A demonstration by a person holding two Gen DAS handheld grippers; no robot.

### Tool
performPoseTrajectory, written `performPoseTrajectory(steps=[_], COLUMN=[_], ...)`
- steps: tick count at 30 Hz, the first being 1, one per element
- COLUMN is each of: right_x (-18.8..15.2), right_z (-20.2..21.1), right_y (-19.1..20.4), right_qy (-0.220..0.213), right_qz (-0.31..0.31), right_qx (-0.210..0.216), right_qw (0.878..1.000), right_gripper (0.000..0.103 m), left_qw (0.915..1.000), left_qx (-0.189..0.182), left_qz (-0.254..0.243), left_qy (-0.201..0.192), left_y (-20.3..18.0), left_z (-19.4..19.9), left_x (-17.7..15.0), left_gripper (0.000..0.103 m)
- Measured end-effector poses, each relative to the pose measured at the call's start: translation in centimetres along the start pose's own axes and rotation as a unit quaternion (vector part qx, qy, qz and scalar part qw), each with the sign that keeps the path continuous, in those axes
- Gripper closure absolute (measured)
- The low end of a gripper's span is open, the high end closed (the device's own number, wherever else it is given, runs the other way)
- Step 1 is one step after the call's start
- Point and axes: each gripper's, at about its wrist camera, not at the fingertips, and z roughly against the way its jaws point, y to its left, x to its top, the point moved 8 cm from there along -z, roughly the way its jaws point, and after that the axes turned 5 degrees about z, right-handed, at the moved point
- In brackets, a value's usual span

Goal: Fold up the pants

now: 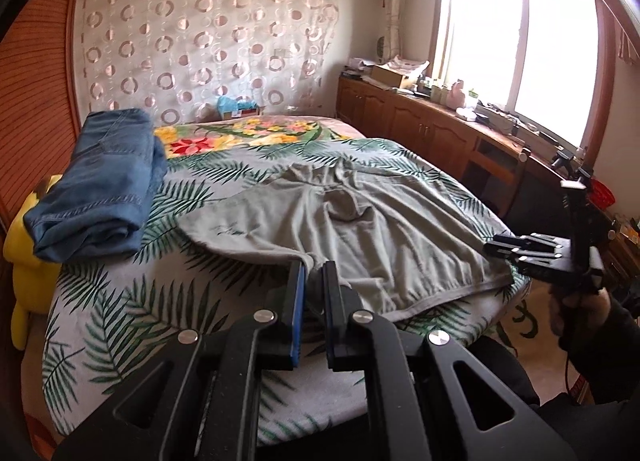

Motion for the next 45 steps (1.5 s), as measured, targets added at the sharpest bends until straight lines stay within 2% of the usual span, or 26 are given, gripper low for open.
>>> performPoseTrajectory(steps=[4, 8, 10, 15, 19, 25, 37, 45], right_x=[-0.6, -0.5, -0.5, -1.0, -0.8, 0.2, 0.3, -0.1], right_z=[-1.0, -0.8, -0.8, -0.9, -0.7, 0.5, 2.2, 2.5], right_y=[-0.3, -0.6, -0.1, 0.8, 0.1, -2.2, -3.2, -3.7], right_qy=[0.014, 0.005, 0.000, 0.000, 0.008, -0.002, -0.029, -0.038], right_qz=[-0.007, -0.013, 0.000, 0.035, -0.003, -0.036, -0.041, -0.048], right_qx=[-0.003, -0.010, -0.005, -0.030, -0.011, -0.012, -0.029, -0.031], right_qw=[1.000, 1.000, 1.000, 0.999, 1.000, 0.999, 0.998, 0.998], right_gripper=[0.064, 0.062, 0.051, 0.043, 0.043, 0.043, 0.043, 0.043], left_qw=[0.9999, 0.9996, 0.9993, 0.9985, 0.9974, 0.9950, 0.9867, 0.9848], left_qx=[-0.010, -0.021, -0.027, -0.041, -0.059, -0.084, -0.128, -0.130], left_qz=[-0.011, -0.018, -0.024, -0.036, -0.041, -0.055, -0.099, -0.114], left_qy=[-0.002, 0.000, -0.002, -0.003, 0.000, 0.003, 0.011, 0.017], left_y=[-1.3, -2.5, -3.2, -4.8, -6.2, -9.0, -16.0, -18.0], left_z=[-0.6, -1.3, -1.7, -2.4, -3.0, -4.4, -6.1, -7.2], left_x=[0.8, 1.6, 2.1, 3.1, 3.8, 5.2, 7.1, 6.9], left_gripper=[0.094, 0.094, 0.094, 0.094, 0.094, 0.094, 0.094, 0.094])
